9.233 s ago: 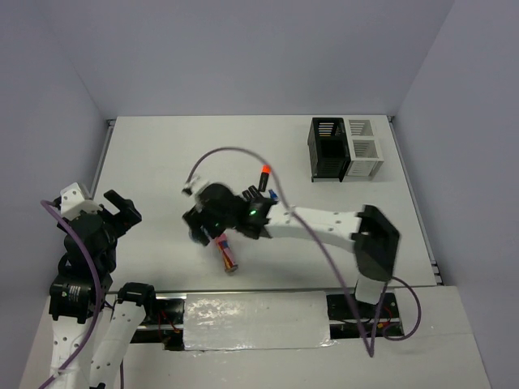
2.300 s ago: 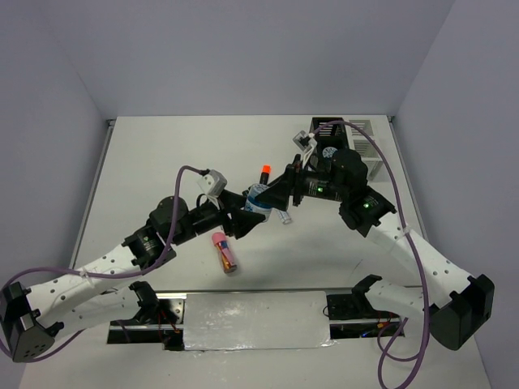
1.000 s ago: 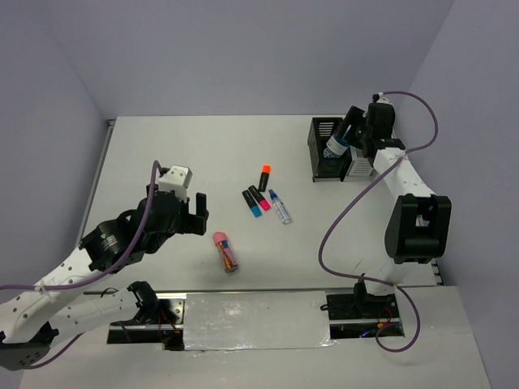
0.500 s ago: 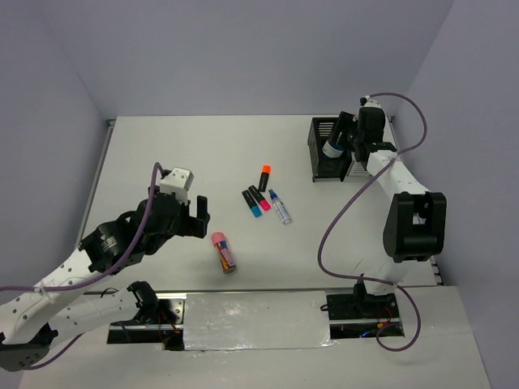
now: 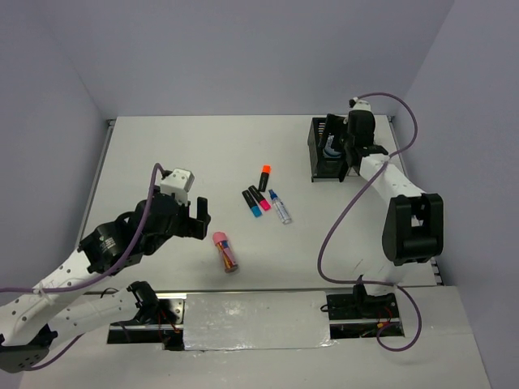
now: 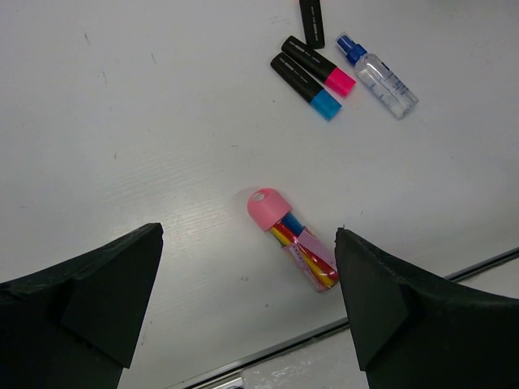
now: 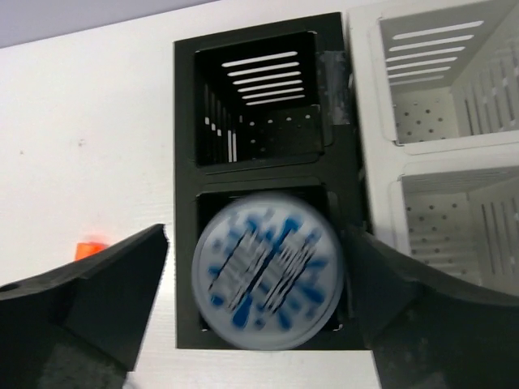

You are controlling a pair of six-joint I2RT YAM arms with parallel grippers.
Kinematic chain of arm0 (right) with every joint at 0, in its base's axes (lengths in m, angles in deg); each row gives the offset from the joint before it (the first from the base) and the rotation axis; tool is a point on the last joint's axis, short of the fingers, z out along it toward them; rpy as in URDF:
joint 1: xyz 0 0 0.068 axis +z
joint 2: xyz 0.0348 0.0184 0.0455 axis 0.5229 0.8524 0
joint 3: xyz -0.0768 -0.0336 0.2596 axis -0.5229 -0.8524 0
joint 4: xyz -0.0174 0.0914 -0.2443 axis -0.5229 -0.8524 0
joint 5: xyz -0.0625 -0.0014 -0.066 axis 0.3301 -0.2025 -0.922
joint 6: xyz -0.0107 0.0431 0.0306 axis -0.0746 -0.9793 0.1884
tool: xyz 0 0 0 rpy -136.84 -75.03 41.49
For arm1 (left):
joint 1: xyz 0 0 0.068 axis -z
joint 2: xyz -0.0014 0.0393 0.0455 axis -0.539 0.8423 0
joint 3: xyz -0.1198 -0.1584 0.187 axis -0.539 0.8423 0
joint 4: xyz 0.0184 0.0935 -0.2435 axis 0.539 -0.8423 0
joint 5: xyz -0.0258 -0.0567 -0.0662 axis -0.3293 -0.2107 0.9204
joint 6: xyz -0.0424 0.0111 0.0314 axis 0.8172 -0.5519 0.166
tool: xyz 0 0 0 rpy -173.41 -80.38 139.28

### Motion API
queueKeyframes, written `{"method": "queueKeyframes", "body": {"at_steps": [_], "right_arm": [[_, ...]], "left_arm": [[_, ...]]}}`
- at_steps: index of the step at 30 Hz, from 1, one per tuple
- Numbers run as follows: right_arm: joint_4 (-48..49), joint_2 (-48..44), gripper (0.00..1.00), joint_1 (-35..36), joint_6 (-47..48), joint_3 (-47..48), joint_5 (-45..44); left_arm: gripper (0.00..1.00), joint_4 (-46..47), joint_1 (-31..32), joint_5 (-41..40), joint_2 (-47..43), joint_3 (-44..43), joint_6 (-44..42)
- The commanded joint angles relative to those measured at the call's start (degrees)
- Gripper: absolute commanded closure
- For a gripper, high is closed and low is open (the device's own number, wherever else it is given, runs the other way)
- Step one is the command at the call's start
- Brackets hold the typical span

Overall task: Sort the stationery into containers
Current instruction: Place the stationery in the storage box, then pick up the stationery from the center of the board.

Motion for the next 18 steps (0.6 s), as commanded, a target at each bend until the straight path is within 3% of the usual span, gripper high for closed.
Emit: {"method": "queueKeyframes", "body": {"at_steps": [1,7,11,14,18], "right_arm": [[2.9,-4.2,0.00,1.8,1.0,-0.1,-1.3],[0.7,-7.4,0.00,4.0,0.3,0.7,-2.1],[-4.2,-11.5,0.00,7.5,-1.1,0.5,-7.2],[-9.8,-13.7,0.00,13.0,-2.5,-0.1,-9.3],[-15.4,-16.1,0.00,25.3,-7.4,-4.2,-12.0]], "left_arm": [[0.01,1.6,-0.5,0.0,0.3,0.0,-0.2],[0.01,0.6,-1.3,-1.1,3.0,-0.5,3.7],[0.01,1.0,-1.3,-1.8,5.1,1.7,11.7],[0.01,0.4,-1.3,-1.7,7.6,2.5,17.9],[0.01,-6.1,-1.3,-10.5,6.9,1.8,30.6]]}}
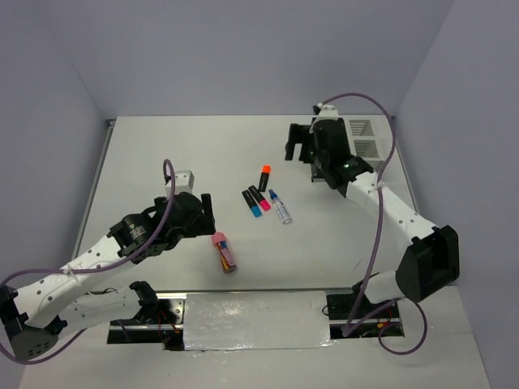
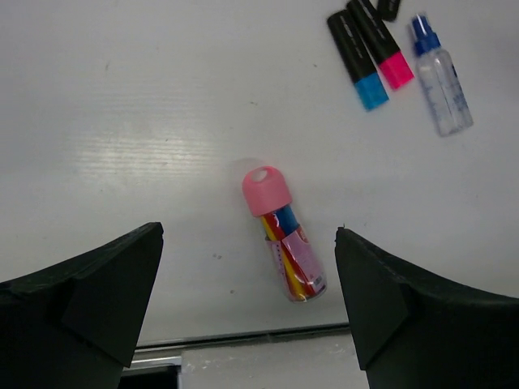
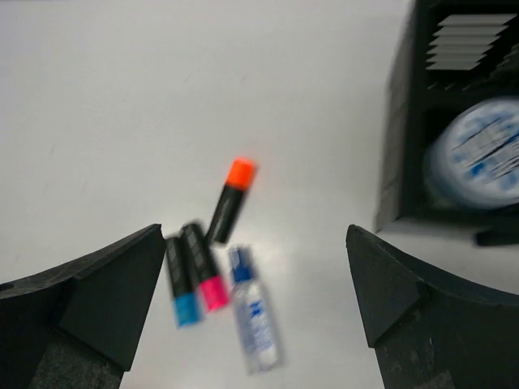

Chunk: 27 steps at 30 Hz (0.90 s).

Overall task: Sort the stationery into containers
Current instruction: Pick up the stationery from the center of the board.

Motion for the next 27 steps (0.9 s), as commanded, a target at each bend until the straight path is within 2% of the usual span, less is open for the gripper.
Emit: {"method": "queueKeyframes", "body": {"at_steps": [1,3,6,11,15,20,27], "right_arm": [[-7.1,-2.8,0.00,8.7,-5.4,-4.3,-4.2],[-7.5,-4.1,0.00,13.6,-8.6,-6.4,-5.6],[-7.7,-6.3,0.00,16.9,-11.8,-10.0,-6.2],[-10.9,-9.9,0.00,18.5,-12.7,-9.5,-8.7],[-13.1,-11.9,0.00,18.3,-11.7,-8.8,-8.8],[-13.4,-13.8,0.00,18.5,-10.4,-10.4,-6.3],[-12.7,-15.8,0.00,18.5,-9.1,-12.8,-5.0]], "left_arm": [[0.01,-5.1,-0.2,-7.8,-2.1,-0.8,12.9],[0.01,-3.5,-0.2,-5.5,-2.9,-0.1,13.6],[0.01,0.6,0.0,-0.4,-2.3,4.3,17.6],[0.01,4.9,3.1,1.1,1.9,10.5,29.4],[0.01,5.0,7.2,0.9,10.4,9.7,35.2],[0.01,5.2,9.1,2.0,20.3,7.4,36.9],[0.02,9.2,9.7,5.1,27.2,9.6,38.0]]}}
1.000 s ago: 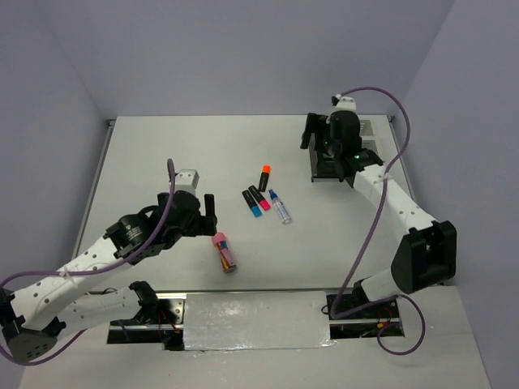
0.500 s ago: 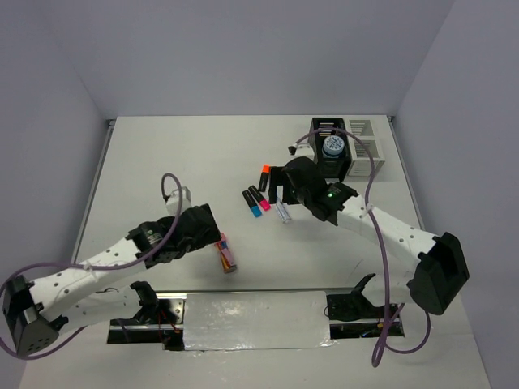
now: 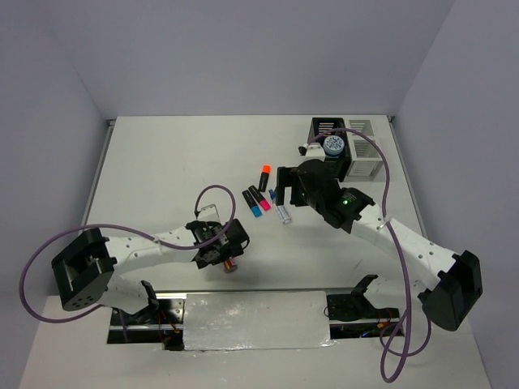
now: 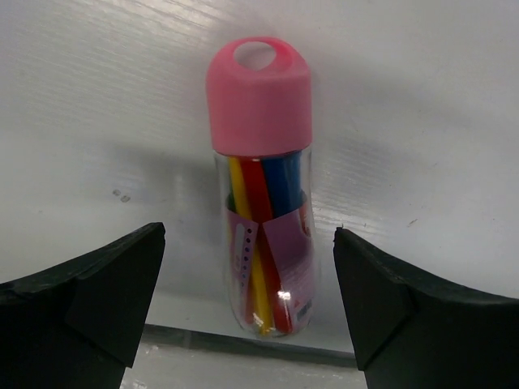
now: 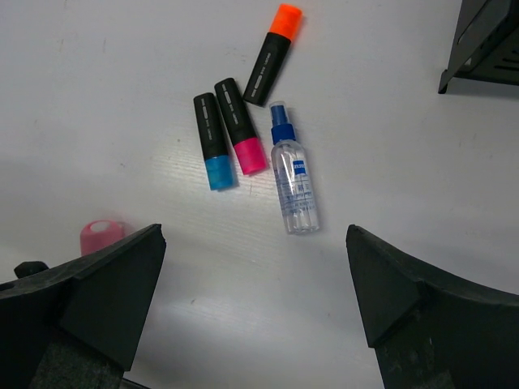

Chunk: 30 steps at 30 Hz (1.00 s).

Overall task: Sort the stationery into containers
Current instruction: Pick up the stationery from the center of the board.

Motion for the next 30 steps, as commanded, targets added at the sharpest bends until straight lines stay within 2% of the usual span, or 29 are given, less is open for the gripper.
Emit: {"method": "queueKeyframes", "body": {"at_steps": [1,3,5,6,7,8,9,10,13,15,17,18,19,20,21,24,26,30], "right_arm": [[0.5,-2.1,0.00,0.5,1.3,-0.7,0.4],[1.0,-2.1,0.00,0.3,1.5,-0.7,0.5],[1.0,-2.0,0.00,0.3,1.8,-0.6,0.6],[0.9,-1.8,0.00,0.2,1.9,-0.5,0.7],[0.4,-1.5,0.00,0.0,1.7,0.1,1.1],[0.5,-1.3,0.00,-0.3,1.6,0.2,1.8],[1.0,-1.4,0.00,-1.6,1.5,0.1,3.2],[1.9,-1.7,0.00,-2.8,1.0,-1.1,7.3],[10.0,-5.2,0.00,-6.5,-2.0,-5.7,16.5],[15.2,-9.9,0.00,-6.9,-6.3,-10.7,19.8],[25.1,-12.9,0.00,-6.2,-10.3,-14.7,24.2],[28.6,-15.0,0.00,-4.8,-14.0,-17.7,25.6],[32.2,-15.6,0.00,-3.6,-15.1,-18.4,26.0],[32.8,-15.9,0.00,-2.0,-15.6,-18.4,24.4],[32.8,-16.3,0.00,1.1,-15.4,-17.8,23.1],[30.9,-15.6,0.00,5.6,-14.8,-15.8,18.8],[31.8,-15.1,0.00,6.3,-15.1,-15.7,19.9],[34.8,-14.3,0.01,7.8,-15.9,-16.6,22.2]], "left_arm": [[0.03,4.1,0.6,2.1,2.4,0.9,2.0],[0.04,6.0,0.6,3.9,4.9,2.0,1.6],[0.12,8.7,0.8,5.4,7.4,2.5,0.6],[0.19,9.4,1.0,5.8,8.0,2.6,0.2],[0.52,10.9,1.5,6.2,8.7,3.0,-0.5],[0.73,11.5,1.6,6.7,8.6,3.4,-0.4],[0.90,11.8,1.7,7.5,8.2,3.9,-0.3],[1.00,12.1,2.3,7.6,7.5,4.3,-0.1],[1.00,13.2,6.5,2.2,-1.9,3.8,-4.3],[1.00,16.6,11.3,-4.5,-6.8,3.4,-13.6],[1.00,28.1,14.5,-8.4,-14.7,6.4,-21.1],[1.00,33.9,15.4,-7.4,-20.4,8.6,-29.9],[1.00,39.8,15.4,-5.3,-23.4,13.7,-33.1],[1.00,50.2,15.4,-3.7,-25.7,16.0,-36.2],[1.00,53.2,15.5,-2.0,-29.3,18.5,-39.9],[1.00,58.8,15.3,0.5,-33.2,19.8,-44.6],[1.00,60.5,15.3,1.4,-34.1,19.9,-47.1],[1.00,58.2,15.3,-0.1,-33.1,16.9,-48.8]]}}
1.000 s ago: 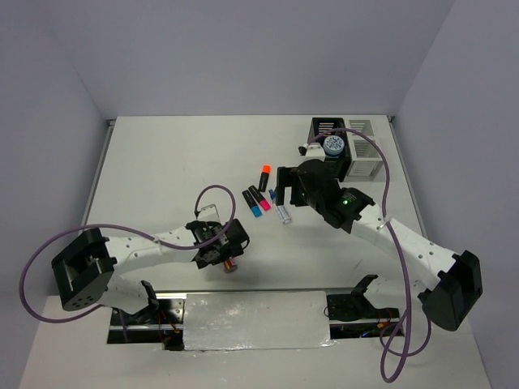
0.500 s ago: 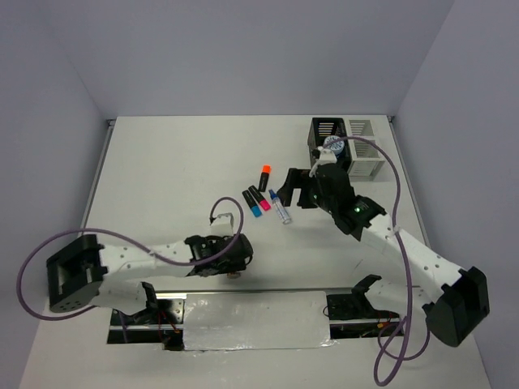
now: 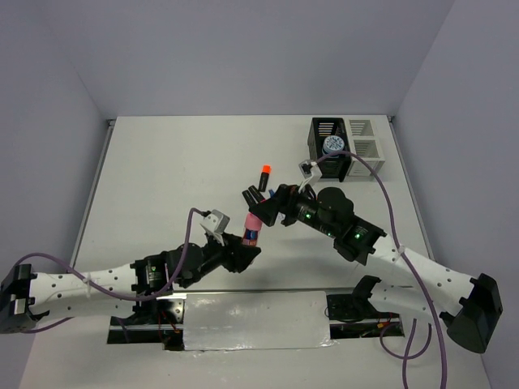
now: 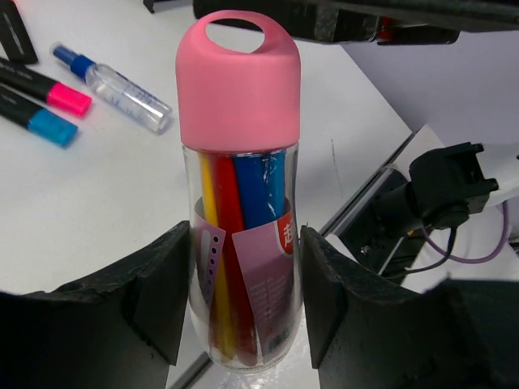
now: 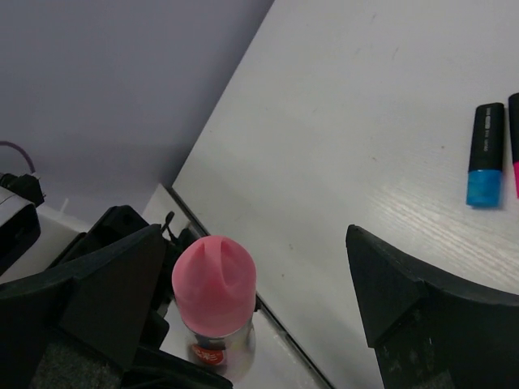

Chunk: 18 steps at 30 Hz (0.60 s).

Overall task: Sort the stationery into containers
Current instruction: Pick up the stationery from the center of the board.

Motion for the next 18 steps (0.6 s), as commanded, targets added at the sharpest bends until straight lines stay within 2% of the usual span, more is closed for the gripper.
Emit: {"method": "queueKeyframes", "body": {"at_steps": [1,7,10,11,13,14,15,16,17,18], "right_arm": [[5.9,0.6,0.01,1.6,-1.5,1.2,1.1],[6.5,2.0,0.04,5.0,-3.1,-0.3,1.5],[6.9,2.7,0.13,6.5,-2.9,-0.4,1.9],[7.2,3.0,0.21,6.5,-2.7,-0.4,2.1],[7.7,3.5,0.79,6.5,-2.2,-0.3,2.2],[7.6,3.9,0.92,6.5,-2.2,-0.2,1.6],[7.6,4.2,0.95,6.5,-1.9,0.0,1.5],[7.4,4.5,0.95,6.5,-1.1,0.8,1.5],[6.7,5.3,1.00,6.6,-0.6,1.4,1.2],[6.6,5.6,1.00,6.4,1.0,2.0,1.3]], "left_arm": [[1.00,6.5,-0.1,-0.6,0.2,-3.2,-5.9],[1.00,6.8,-0.1,-3.2,-0.5,-3.7,-6.9],[1.00,6.1,-0.2,-3.7,0.1,-4.8,-8.0],[1.00,6.1,-0.3,-3.4,0.2,-5.2,-8.3],[0.97,6.1,-0.6,-3.4,0.4,-5.8,-8.9],[0.94,6.0,-0.7,-3.4,0.4,-5.9,-9.0],[0.90,5.9,-0.9,-3.7,0.3,-5.9,-9.1],[0.78,5.9,-1.2,-3.6,-0.1,-5.9,-9.5],[0.62,5.8,-1.3,-3.9,-0.4,-6.0,-9.6],[0.43,5.2,-1.4,-5.0,-0.7,-6.3,-8.7]]}}
